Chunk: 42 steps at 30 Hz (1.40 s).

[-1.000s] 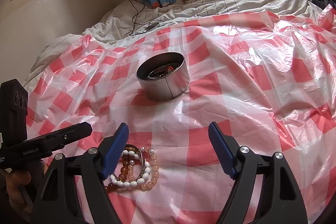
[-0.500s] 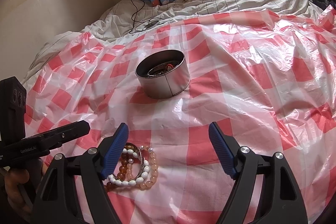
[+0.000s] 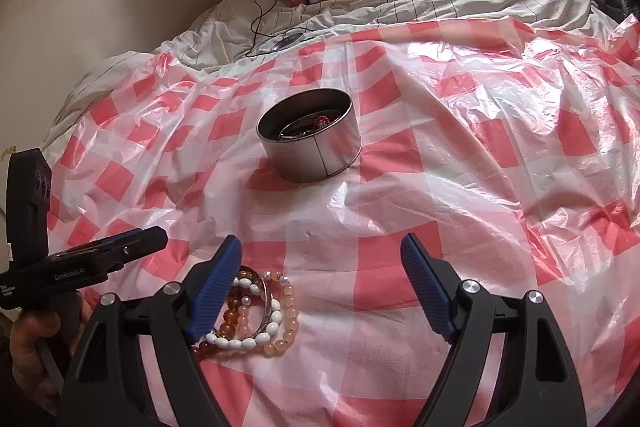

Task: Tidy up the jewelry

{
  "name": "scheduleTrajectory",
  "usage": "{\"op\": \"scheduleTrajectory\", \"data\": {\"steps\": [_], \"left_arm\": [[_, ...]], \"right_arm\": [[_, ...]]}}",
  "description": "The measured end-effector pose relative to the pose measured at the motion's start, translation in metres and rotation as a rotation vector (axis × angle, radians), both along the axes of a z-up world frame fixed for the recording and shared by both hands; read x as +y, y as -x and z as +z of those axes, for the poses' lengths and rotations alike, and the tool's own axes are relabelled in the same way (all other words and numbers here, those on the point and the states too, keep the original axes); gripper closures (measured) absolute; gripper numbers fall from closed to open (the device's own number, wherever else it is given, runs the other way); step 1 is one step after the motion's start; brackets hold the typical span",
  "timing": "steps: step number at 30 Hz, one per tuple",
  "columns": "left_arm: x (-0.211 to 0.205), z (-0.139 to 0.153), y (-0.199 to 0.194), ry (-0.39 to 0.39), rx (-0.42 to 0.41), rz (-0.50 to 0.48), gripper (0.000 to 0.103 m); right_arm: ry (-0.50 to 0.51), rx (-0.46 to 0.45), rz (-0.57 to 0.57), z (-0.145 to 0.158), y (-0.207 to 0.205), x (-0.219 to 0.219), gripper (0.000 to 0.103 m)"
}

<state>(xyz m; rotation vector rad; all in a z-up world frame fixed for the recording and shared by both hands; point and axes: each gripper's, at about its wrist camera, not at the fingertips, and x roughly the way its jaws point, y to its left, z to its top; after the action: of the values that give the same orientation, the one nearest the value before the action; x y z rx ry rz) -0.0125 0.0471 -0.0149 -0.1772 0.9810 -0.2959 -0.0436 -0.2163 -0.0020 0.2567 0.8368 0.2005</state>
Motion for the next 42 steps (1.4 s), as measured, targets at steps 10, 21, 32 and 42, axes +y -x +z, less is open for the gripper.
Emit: {"op": "scheduleTrajectory", "data": {"steps": [10,21,32,42], "left_arm": [[-0.023,-0.006,0.005,-0.040,0.003,-0.069,0.022],[-0.038,-0.009,0.007,-0.063,0.004,-0.120,0.021],[-0.051,-0.014,0.005,-0.068,0.018,-0.151,0.021],[-0.053,-0.015,0.004,-0.069,0.024,-0.155,0.021]], "right_arm": [[0.023,0.017,0.007,-0.002,-0.001,0.004,0.025],[0.037,0.035,-0.007,-0.007,-0.005,0.004,0.021],[0.033,0.038,-0.014,-0.008,-0.006,0.000,0.018],[0.031,0.040,-0.020,-0.007,-0.007,-0.004,0.018]]}}
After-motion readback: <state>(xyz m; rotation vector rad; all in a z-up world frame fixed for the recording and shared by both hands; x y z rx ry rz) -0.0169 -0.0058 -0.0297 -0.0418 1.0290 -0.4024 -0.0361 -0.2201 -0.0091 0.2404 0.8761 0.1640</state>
